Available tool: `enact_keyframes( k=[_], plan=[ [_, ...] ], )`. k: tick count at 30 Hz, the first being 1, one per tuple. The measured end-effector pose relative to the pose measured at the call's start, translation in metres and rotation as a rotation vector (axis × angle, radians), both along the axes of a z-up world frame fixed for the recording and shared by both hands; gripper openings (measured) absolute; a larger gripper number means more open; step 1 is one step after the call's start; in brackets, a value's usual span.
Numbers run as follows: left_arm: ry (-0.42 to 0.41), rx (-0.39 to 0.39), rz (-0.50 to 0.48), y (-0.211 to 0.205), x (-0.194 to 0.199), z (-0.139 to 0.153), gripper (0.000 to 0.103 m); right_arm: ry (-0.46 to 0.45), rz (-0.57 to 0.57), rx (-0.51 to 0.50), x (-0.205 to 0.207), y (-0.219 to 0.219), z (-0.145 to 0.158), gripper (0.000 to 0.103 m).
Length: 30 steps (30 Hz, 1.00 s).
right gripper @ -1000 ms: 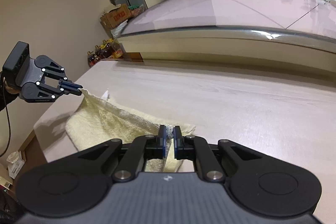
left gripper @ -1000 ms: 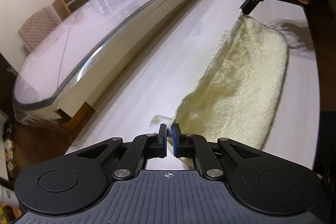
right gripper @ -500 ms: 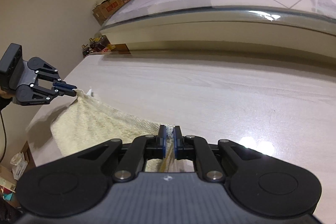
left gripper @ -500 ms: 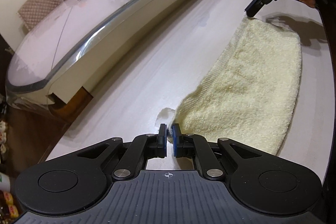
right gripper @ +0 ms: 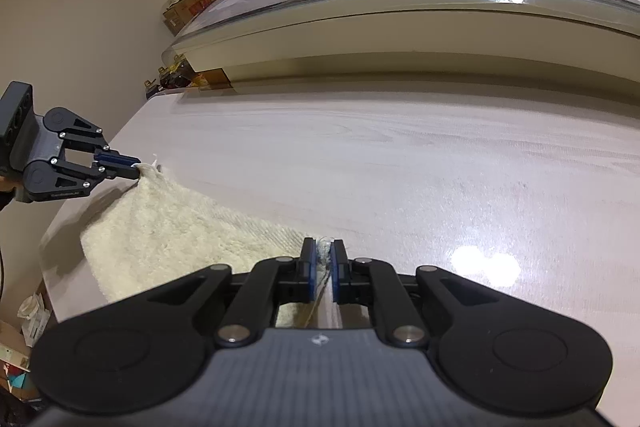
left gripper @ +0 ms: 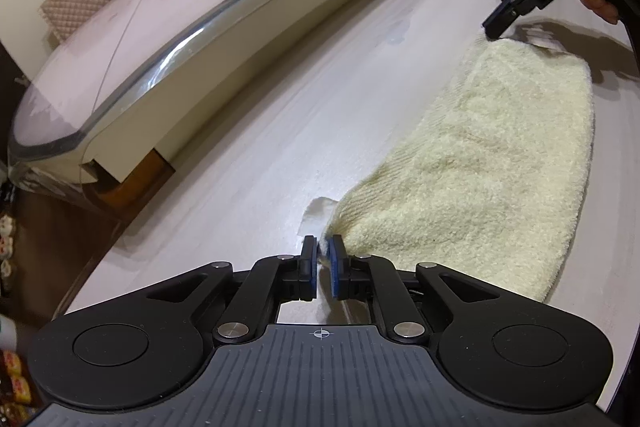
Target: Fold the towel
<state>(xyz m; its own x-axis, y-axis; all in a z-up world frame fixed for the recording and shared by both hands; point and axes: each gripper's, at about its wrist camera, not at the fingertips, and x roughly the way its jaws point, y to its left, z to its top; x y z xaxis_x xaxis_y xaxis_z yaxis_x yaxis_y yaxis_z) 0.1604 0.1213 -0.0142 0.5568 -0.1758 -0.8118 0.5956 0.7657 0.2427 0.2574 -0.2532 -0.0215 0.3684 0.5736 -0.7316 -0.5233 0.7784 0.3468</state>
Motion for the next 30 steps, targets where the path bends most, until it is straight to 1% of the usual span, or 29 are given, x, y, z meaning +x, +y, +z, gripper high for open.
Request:
enact_keyframes(
  k=[1,2,6,8,9,10,11,13,14,16,19,20,23,24,26,28,30],
  plan=[
    [-0.004,0.000,0.010,0.001,0.000,0.000,0.020,-0.002,-0.007,0.003,0.000,-0.001,0.000,0.021],
    [-0.008,-0.002,0.018,0.002,0.000,0.000,0.024,-0.004,-0.014,0.005,-0.001,-0.003,0.000,0.021],
    [-0.038,-0.001,0.069,0.010,-0.003,0.004,0.026,-0.030,-0.074,0.053,-0.006,-0.015,0.008,0.024],
    [-0.050,-0.017,0.100,0.015,-0.009,0.008,0.029,-0.030,-0.123,0.091,-0.016,-0.024,0.016,0.034],
    [-0.057,-0.026,0.118,0.018,-0.012,0.011,0.031,-0.028,-0.148,0.107,-0.022,-0.028,0.019,0.037],
    [-0.065,-0.036,0.136,0.020,-0.016,0.014,0.040,-0.017,-0.176,0.127,-0.030,-0.033,0.021,0.043],
    [-0.077,-0.055,0.159,0.023,-0.024,0.018,0.047,-0.006,-0.204,0.147,-0.038,-0.037,0.022,0.045],
    [-0.090,-0.076,0.179,0.025,-0.035,0.022,0.051,0.030,-0.268,0.205,-0.059,-0.047,0.024,0.045],
    [-0.094,-0.083,0.188,0.025,-0.045,0.024,0.052,0.037,-0.280,0.219,-0.064,-0.049,0.024,0.045],
    [-0.098,-0.092,0.184,0.023,-0.056,0.026,0.053,0.080,-0.364,0.281,-0.092,-0.060,0.021,0.045],
    [-0.082,-0.121,0.123,0.015,-0.063,0.033,0.055,0.109,-0.443,0.352,-0.123,-0.065,0.013,0.045],
    [-0.065,-0.141,0.081,0.010,-0.060,0.037,0.055,0.115,-0.461,0.366,-0.133,-0.063,0.011,0.045],
    [-0.031,-0.176,0.001,-0.003,-0.045,0.048,0.057,0.124,-0.498,0.390,-0.150,-0.057,0.002,0.046],
    [-0.021,-0.187,-0.020,-0.006,-0.040,0.051,0.058,0.135,-0.527,0.415,-0.160,-0.053,-0.004,0.046],
    [0.000,-0.208,-0.060,-0.017,-0.028,0.057,0.063,0.155,-0.561,0.451,-0.170,-0.047,-0.014,0.046],
    [0.024,-0.227,-0.118,-0.034,-0.014,0.062,0.064,0.169,-0.603,0.479,-0.173,-0.042,-0.021,0.046],
    [0.044,-0.243,-0.154,-0.047,-0.004,0.065,0.064,0.185,-0.639,0.519,-0.174,-0.036,-0.029,0.046]
  ],
)
